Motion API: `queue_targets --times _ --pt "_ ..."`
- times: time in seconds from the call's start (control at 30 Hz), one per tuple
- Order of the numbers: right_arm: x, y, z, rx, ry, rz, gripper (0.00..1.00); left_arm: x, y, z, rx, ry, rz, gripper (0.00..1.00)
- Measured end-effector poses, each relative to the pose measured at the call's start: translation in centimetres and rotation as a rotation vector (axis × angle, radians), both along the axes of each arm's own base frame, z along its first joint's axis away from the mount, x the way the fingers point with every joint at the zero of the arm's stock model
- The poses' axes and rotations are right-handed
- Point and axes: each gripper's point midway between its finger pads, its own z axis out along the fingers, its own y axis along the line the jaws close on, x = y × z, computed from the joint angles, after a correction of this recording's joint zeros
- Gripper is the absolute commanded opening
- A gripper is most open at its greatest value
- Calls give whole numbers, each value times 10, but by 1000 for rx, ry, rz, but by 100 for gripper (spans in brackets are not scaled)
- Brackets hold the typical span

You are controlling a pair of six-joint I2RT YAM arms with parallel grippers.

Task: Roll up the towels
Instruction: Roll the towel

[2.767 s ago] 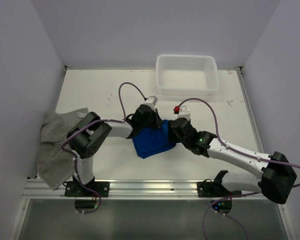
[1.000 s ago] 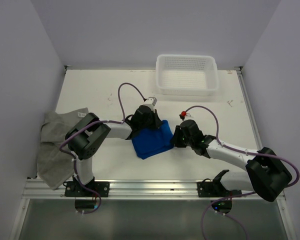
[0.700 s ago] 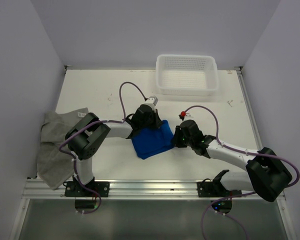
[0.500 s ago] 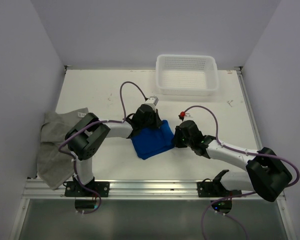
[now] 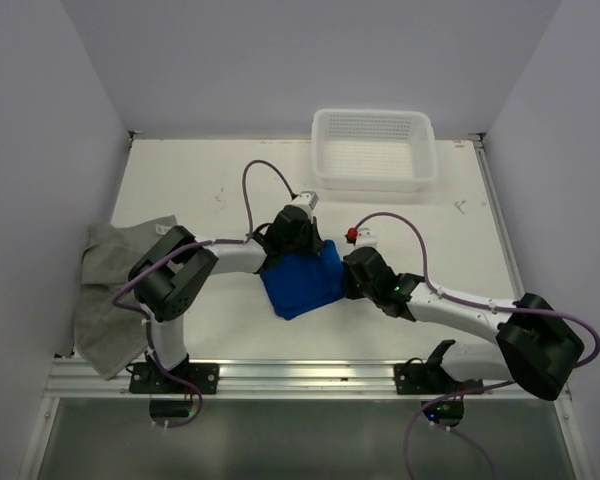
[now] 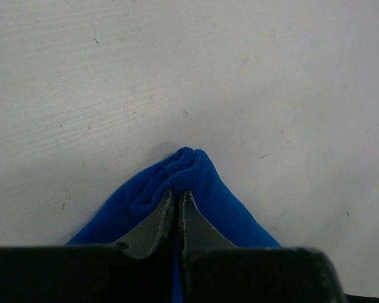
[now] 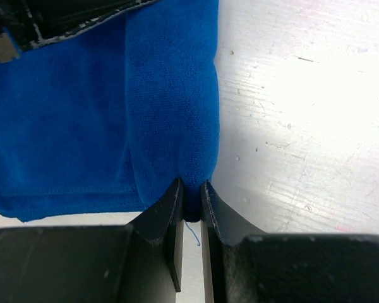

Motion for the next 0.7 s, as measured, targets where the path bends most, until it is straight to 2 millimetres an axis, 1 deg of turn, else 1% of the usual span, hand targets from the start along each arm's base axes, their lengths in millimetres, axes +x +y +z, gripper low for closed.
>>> queue_targets --times 0.2,0.4,0.47,0.5,0.7 --pt "-1 3 7 -59 -40 9 0 -2 5 4 24 -1 0 8" --pt "2 -1 5 -95 -45 -8 0 -2 11 6 51 -4 9 14" --pt "2 -1 5 -103 -46 -10 0 -3 12 7 59 -6 9 14" --pt "2 -2 5 -106 -48 -13 0 -2 13 8 63 -8 9 17" --pt "1 -5 4 -127 -49 -18 0 2 20 18 66 -27 28 21"
